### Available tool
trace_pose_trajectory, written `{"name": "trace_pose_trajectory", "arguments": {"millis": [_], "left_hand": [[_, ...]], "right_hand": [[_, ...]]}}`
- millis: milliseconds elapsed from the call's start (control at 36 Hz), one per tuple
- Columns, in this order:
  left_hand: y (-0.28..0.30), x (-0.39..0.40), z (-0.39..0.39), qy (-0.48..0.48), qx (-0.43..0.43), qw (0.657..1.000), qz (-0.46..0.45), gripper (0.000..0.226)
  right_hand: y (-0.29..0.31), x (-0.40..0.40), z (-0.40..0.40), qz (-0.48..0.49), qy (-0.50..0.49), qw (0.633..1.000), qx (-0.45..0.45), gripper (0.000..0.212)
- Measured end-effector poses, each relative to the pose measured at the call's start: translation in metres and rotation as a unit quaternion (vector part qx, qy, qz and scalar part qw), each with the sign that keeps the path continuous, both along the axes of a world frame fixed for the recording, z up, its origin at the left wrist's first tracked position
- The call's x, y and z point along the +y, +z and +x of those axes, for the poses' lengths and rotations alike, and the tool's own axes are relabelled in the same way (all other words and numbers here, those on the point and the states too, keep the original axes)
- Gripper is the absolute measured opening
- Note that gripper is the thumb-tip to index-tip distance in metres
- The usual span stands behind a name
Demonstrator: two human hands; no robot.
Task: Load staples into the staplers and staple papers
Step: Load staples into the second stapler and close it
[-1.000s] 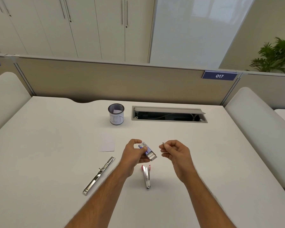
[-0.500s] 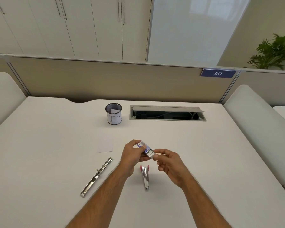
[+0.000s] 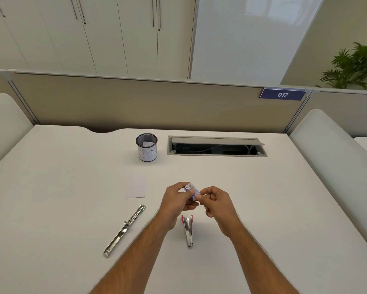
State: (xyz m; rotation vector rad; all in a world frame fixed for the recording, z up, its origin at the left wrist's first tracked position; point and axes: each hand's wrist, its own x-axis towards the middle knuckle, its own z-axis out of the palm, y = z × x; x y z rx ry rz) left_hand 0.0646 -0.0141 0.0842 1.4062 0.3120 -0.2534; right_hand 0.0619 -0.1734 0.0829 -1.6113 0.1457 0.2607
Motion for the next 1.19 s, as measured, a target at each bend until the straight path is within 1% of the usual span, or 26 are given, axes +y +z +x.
{"name": "trace_pose_trajectory", "arguments": {"millis": [56,139,278,333,389,500,583,667,722,806,917,1000,1194], "left_hand": [[-0.001,0.0,0.002,-0.007,0.006,1.0,0.008,0.024],[-0.001,0.001,0.003,-0.04,0.014,0.999,0.027,0.029],[-0.001,-0.005,0.008,-0.094,0.01,0.99,0.102,0.032],[-0.002,-0.008,0.011,-0.113,0.009,0.985,0.131,0.031],[-0.003,-0.012,0.014,-0.125,0.007,0.98,0.154,0.031],[-0.006,-0.019,0.021,-0.128,-0.011,0.972,0.195,0.028],[-0.008,-0.026,0.024,-0.126,-0.009,0.971,0.202,0.03],[-0.01,-0.032,0.029,-0.103,0.001,0.975,0.199,0.034],[-0.01,-0.035,0.034,-0.08,0.008,0.973,0.215,0.03],[-0.013,-0.035,0.038,-0.055,0.022,0.978,0.199,0.022],[-0.018,-0.038,0.043,-0.041,0.028,0.982,0.185,0.019],[-0.021,-0.043,0.047,-0.029,0.028,0.983,0.181,0.018],[-0.025,-0.049,0.053,-0.017,0.032,0.983,0.181,0.019]], "right_hand": [[-0.001,-0.003,0.003,-0.069,0.01,0.997,-0.028,0.028],[0.001,-0.01,0.01,-0.156,0.064,0.983,-0.072,0.036],[0.005,-0.019,0.022,-0.219,0.134,0.962,-0.091,0.06],[0.006,-0.02,0.028,-0.237,0.155,0.955,-0.092,0.062],[0.007,-0.021,0.033,-0.258,0.17,0.946,-0.094,0.059],[0.005,-0.025,0.041,-0.281,0.163,0.942,-0.089,0.054],[-0.001,-0.03,0.045,-0.288,0.157,0.941,-0.086,0.05],[-0.01,-0.039,0.052,-0.314,0.13,0.938,-0.073,0.049],[-0.017,-0.047,0.058,-0.346,0.105,0.93,-0.062,0.052],[-0.028,-0.06,0.065,-0.386,0.075,0.918,-0.045,0.055],[-0.042,-0.074,0.076,-0.425,0.073,0.902,-0.029,0.054],[-0.047,-0.079,0.086,-0.437,0.074,0.896,-0.02,0.052],[-0.057,-0.086,0.098,-0.437,0.078,0.896,0.015,0.047]]}}
